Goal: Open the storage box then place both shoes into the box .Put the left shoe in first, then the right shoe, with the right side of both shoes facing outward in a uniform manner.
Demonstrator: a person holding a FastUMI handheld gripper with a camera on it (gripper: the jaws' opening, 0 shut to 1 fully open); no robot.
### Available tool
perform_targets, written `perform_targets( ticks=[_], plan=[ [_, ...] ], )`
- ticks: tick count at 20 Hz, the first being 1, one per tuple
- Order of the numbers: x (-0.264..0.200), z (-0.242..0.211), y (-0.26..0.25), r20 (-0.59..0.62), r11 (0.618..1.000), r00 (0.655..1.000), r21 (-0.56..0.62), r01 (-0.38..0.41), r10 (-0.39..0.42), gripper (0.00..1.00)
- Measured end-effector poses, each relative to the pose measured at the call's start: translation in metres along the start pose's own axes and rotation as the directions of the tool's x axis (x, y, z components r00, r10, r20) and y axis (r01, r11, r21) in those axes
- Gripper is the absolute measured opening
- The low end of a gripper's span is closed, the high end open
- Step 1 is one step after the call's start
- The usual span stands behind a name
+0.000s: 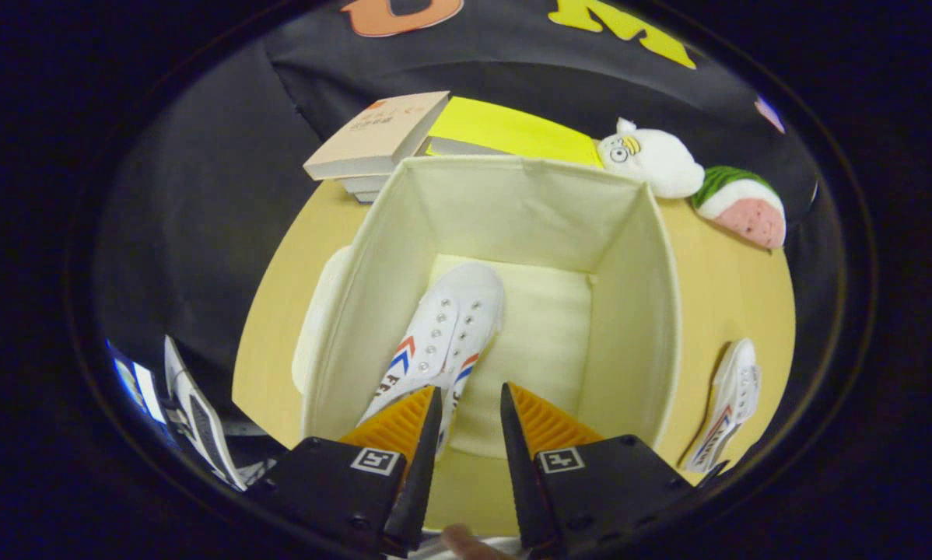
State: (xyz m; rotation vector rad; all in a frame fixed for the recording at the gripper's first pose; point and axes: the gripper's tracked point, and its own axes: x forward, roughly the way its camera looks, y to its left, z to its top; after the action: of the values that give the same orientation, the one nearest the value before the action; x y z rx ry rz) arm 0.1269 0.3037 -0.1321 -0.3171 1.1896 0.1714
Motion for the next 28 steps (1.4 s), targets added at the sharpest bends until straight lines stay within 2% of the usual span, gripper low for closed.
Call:
perform_targets(
  ticks=[4,11,16,21,25,28],
  plan=[
    [-0.046,-0.010,-0.032,0.044,0.982,0.989,-0.118,0.145,-0.141,0.64],
    [-0.087,-0.048,-0.117,0.030,0.957,0.964,-0.121,0.265,-0.263,0.64],
    [-0.082,-0.095,-0.192,-0.026,0.936,0.939,-0.093,0.341,-0.344,0.64],
    [-0.048,-0.150,-0.250,-0.136,0.957,0.949,0.029,0.290,-0.283,0.65],
    [-0.014,-0.180,-0.298,-0.216,0.952,0.947,0.142,0.273,-0.239,0.64],
    [0.005,-0.190,-0.321,-0.243,0.948,0.946,0.179,0.263,-0.216,0.64]
  ],
)
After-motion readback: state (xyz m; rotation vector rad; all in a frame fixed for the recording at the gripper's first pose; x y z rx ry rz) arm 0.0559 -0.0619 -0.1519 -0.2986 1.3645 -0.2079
